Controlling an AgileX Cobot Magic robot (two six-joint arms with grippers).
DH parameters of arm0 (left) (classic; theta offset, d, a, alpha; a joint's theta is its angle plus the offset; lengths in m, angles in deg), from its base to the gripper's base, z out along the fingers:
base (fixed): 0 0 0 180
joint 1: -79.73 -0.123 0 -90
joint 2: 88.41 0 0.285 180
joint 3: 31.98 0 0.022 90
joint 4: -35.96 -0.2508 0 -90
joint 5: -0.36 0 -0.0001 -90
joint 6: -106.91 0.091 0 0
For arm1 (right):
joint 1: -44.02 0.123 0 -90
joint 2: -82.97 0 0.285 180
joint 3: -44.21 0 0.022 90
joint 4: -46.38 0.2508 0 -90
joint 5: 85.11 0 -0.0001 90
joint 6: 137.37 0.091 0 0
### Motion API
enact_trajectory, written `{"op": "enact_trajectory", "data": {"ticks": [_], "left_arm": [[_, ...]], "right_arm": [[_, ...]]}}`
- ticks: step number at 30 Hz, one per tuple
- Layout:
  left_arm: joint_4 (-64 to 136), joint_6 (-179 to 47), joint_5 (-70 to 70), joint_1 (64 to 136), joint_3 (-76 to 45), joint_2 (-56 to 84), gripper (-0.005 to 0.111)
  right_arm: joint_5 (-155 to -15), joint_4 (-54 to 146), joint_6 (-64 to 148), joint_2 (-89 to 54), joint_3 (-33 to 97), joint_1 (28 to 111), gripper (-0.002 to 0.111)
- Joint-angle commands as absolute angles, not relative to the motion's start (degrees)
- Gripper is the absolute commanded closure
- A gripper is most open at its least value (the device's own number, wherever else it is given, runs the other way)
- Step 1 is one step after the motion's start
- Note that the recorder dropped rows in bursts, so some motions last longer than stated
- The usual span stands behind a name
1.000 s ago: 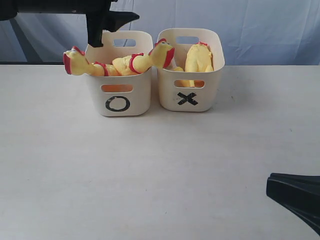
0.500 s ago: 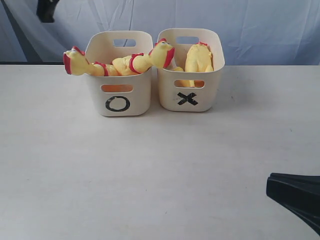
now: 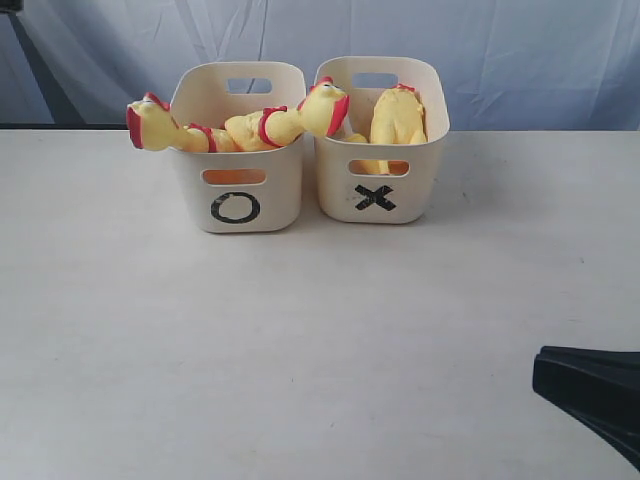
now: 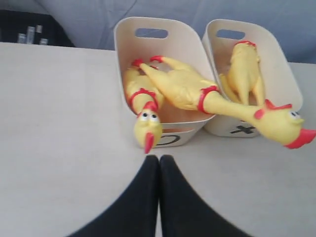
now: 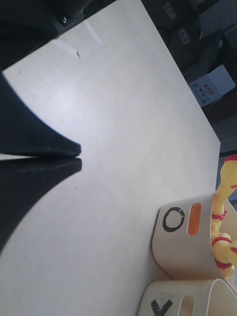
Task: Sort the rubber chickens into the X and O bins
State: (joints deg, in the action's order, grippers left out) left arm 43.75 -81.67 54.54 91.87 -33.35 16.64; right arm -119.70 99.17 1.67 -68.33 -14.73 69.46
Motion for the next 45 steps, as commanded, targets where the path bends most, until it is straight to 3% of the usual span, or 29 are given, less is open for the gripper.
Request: {"op": "enact_trajectory", "data": {"ticks": [1, 15, 26, 34, 41, 45], "left_arm": [[37.31, -81.42, 56.86, 91.82, -30.11, 25.36, 0.107], [34.98, -77.61, 54.15, 91.82, -15.42, 53.36, 0.107], [35.48, -75.31, 38.1, 91.82, 3.59, 71.51, 0.107], [32.74, -71.34, 24.83, 91.82, 18.88, 74.33, 0.107], [32.62, -71.34, 12.8, 91.82, 23.11, 74.33, 0.107], [32.62, -71.34, 12.8, 91.82, 24.07, 74.33, 0.107]], "right_arm": [[-119.15, 99.37, 1.49, -68.67, -15.01, 69.15, 0.109], [-119.15, 99.37, 1.49, -68.67, -15.01, 69.15, 0.109], [-119.15, 99.37, 1.49, -68.67, -15.01, 69.15, 0.109], [-119.15, 99.37, 1.49, -68.67, -15.01, 69.15, 0.109], [-119.15, 99.37, 1.49, -68.67, -15.01, 69.15, 0.109], [-119.15, 99.37, 1.49, -68.67, -15.01, 69.15, 0.109]]}}
